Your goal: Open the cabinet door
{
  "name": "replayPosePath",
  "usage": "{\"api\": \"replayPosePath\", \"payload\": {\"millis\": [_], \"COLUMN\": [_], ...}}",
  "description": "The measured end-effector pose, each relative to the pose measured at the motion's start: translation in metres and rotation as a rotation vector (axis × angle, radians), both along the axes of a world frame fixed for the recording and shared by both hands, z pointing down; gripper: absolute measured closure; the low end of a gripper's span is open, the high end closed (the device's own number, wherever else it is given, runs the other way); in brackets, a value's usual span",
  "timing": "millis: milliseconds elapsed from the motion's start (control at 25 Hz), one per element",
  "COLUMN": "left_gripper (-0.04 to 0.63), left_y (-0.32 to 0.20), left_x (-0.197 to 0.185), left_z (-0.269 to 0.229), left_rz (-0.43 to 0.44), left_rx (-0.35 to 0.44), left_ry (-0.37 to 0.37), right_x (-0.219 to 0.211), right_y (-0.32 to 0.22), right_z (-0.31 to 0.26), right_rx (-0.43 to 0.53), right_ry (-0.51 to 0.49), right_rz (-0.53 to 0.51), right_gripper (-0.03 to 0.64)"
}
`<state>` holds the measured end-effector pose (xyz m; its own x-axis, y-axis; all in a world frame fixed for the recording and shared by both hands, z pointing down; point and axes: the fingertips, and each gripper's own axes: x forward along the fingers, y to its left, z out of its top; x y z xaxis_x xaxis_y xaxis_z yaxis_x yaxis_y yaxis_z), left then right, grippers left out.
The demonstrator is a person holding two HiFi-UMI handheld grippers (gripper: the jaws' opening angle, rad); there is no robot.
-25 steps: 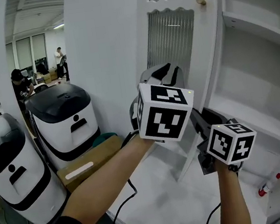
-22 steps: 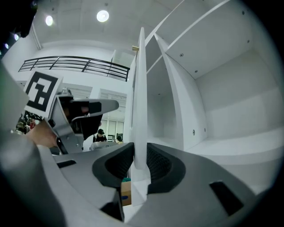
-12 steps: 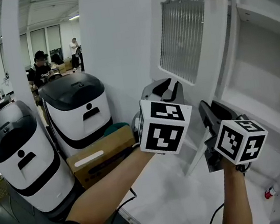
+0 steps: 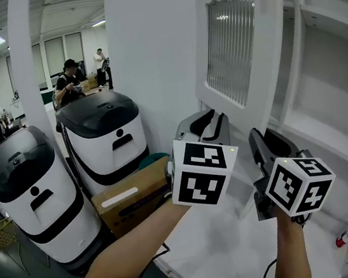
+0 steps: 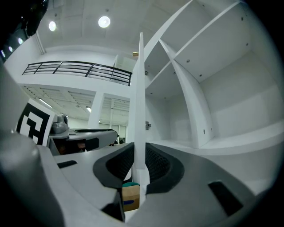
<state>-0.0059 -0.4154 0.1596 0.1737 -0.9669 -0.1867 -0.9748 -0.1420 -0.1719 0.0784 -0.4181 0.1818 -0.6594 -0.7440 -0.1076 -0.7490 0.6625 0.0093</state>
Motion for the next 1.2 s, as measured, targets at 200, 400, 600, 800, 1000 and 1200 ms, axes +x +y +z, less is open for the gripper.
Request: {"api": "replayPosePath", "payload": {"millis": [200,400,600,800,1000,1200], "left_gripper": [0.523,0.528,0.529,0.537,0.545,0.548], "left_y": [0.003,0.008,0.016,0.025,0.030,0.034], "left_x": [-0.013,-0.023,-0.032,-0.044,-0.054,-0.058], "left_z": [0.004,0.008,0.008,0.008,0.009,0.010], "left_rz": [0.003,0.026,0.054,0.078,0.097,0.118], "left_rx": [-0.003,-0.010,-0.012,-0.007,-0.008,-0.012], "left_ry": [0.002,0.009,0.012,0.016,0.017,0.017], "right_x": [-0.008,-0.018,-0.029,-0.043,-0.056,-0.067], "right_y": [0.005,0.015,0.025,0.034,0.040,0.047], "right_z": [-0.001,0.000,-0.001,-0.001,-0.001,-0.001], "right_rx": [0.010,0.009,0.009,0.007,0.007,0.015], "right_ry": [-0.007,-0.013,-0.010,-0.008,-0.004,0.001], "right_rz": [0.021,0.042,0.067,0.098,0.125,0.141], "right_gripper": [0.540,0.540,0.541,0.540,0.541,0.540]}}
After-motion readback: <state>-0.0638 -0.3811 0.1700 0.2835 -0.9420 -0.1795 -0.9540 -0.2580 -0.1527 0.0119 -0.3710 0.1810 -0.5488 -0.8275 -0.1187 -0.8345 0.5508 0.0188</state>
